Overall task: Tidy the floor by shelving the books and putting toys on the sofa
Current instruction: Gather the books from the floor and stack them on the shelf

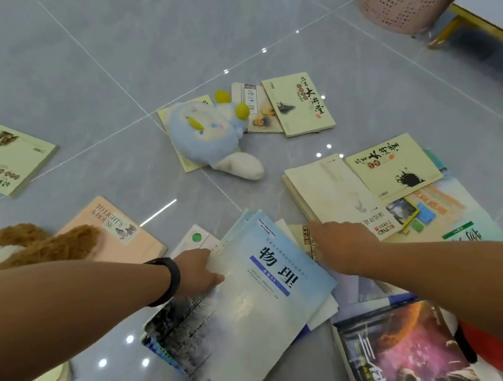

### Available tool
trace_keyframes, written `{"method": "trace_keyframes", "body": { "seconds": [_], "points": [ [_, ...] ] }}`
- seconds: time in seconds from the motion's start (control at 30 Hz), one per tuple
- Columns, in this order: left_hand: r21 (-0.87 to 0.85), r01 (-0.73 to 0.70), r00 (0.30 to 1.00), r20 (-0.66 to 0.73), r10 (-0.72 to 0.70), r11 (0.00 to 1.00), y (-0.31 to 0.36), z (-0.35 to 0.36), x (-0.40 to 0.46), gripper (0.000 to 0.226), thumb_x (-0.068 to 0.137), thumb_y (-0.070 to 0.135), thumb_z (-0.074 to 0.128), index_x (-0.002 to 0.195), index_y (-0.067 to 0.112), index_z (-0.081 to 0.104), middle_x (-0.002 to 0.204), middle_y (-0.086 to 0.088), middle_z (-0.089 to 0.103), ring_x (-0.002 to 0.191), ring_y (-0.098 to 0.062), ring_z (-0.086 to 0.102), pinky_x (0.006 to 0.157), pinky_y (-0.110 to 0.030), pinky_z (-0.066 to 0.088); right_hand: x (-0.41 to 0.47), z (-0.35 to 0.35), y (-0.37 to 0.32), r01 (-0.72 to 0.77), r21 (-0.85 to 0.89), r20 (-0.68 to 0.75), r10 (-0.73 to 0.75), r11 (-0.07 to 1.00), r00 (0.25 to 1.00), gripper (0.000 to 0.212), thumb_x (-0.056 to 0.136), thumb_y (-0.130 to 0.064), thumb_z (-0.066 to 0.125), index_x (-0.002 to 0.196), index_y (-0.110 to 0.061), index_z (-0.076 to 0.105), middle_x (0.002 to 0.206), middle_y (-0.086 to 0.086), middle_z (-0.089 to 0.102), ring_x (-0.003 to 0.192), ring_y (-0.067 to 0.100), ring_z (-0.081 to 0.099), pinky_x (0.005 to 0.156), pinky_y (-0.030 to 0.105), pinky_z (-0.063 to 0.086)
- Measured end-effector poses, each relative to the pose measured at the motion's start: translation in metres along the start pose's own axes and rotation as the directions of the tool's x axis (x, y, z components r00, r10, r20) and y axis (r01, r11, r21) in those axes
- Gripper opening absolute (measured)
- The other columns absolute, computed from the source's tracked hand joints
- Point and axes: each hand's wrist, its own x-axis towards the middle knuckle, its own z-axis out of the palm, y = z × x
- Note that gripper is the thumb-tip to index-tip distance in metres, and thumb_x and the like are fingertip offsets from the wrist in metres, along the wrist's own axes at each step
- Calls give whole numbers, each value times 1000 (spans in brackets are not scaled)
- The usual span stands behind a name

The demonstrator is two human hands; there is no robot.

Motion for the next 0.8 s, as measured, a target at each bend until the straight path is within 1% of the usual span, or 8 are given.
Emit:
{"method": "trace_keyframes", "body": {
  "seconds": [0.1, 0.2, 0.27, 0.33, 0.47, 0.6, 0.7, 0.8],
  "points": [
    [50, 53, 994, -97, -48, 997, -6, -5, 1, 51, 96, 58, 55, 126, 17, 55, 127, -7, 62, 115, -26, 59, 96, -33, 47, 6, 4, -2, -24, 88, -86, 31, 996, 996, 23, 99, -30, 49, 114, -16, 38, 102, 5, 55, 82, 28, 58, 68, 35, 43],
    [-26, 113, 971, -210, -116, 993, -12, -12, 1, 51, 98, 57, 50, 128, 16, 46, 120, -10, 63, 105, -30, 62, 86, -36, 49, 15, 9, 1, -52, 217, -137, 83, 975, 987, 27, 96, -24, 54, 111, -14, 34, 101, 6, 44, 81, 28, 52, 69, 37, 46],
    [-83, 132, 955, -255, -149, 988, -16, -14, 0, 43, 102, 49, 47, 128, 17, 37, 109, -10, 62, 92, -31, 61, 80, -36, 49, 19, 14, 6, -92, 137, -145, 112, 986, 983, 43, 94, -25, 56, 128, -13, 32, 112, 8, 39, 93, 30, 50, 71, 38, 46],
    [-76, 109, 956, -265, -126, 991, -19, -14, 2, 40, 104, 42, 45, 132, 16, 32, 102, -11, 64, 86, -30, 62, 76, -38, 50, 20, 18, 14, -162, 83, -98, 169, 983, 981, 60, 95, -37, 58, 139, -14, 25, 125, 10, 34, 108, 33, 48, 74, 39, 44],
    [-74, 39, 971, -234, -56, 996, -34, -10, 5, 72, 101, 39, 50, 156, 26, 5, 127, -14, 59, 102, -32, 63, 90, -41, 51, 18, 28, 26, -214, -36, -25, 213, 976, 977, 93, 86, -55, 69, 148, -11, 14, 136, 13, 29, 118, 36, 46, 86, 43, 52],
    [-29, 23, 989, -143, -27, 999, -41, -18, 5, 108, 90, 53, 60, 153, 38, -26, 140, -12, 50, 116, -32, 59, 100, -41, 48, 21, 27, 22, -203, -126, -70, 195, 971, 978, 75, 96, -32, 56, 152, -2, 14, 141, 19, 33, 118, 39, 52, 93, 41, 47],
    [-27, -13, 996, -94, 10, 1000, -39, -27, 8, 113, 89, 54, 65, 152, 40, -29, 132, -10, 60, 112, -30, 62, 98, -38, 49, 21, 11, 33, -177, -78, -123, 166, 981, 978, 44, 95, -16, 49, 135, -5, 33, 129, 15, 44, 101, 33, 62, 73, 36, 44],
    [-53, -44, 998, -42, 42, 998, -38, -31, 8, 118, 84, 63, 67, 149, 46, -30, 125, -4, 67, 113, -28, 64, 102, -36, 48, 24, -3, 54, -177, 33, -124, 180, 984, 976, 37, 95, -16, 46, 131, -10, 42, 121, 12, 50, 100, 35, 61, 78, 40, 49]
  ]
}}
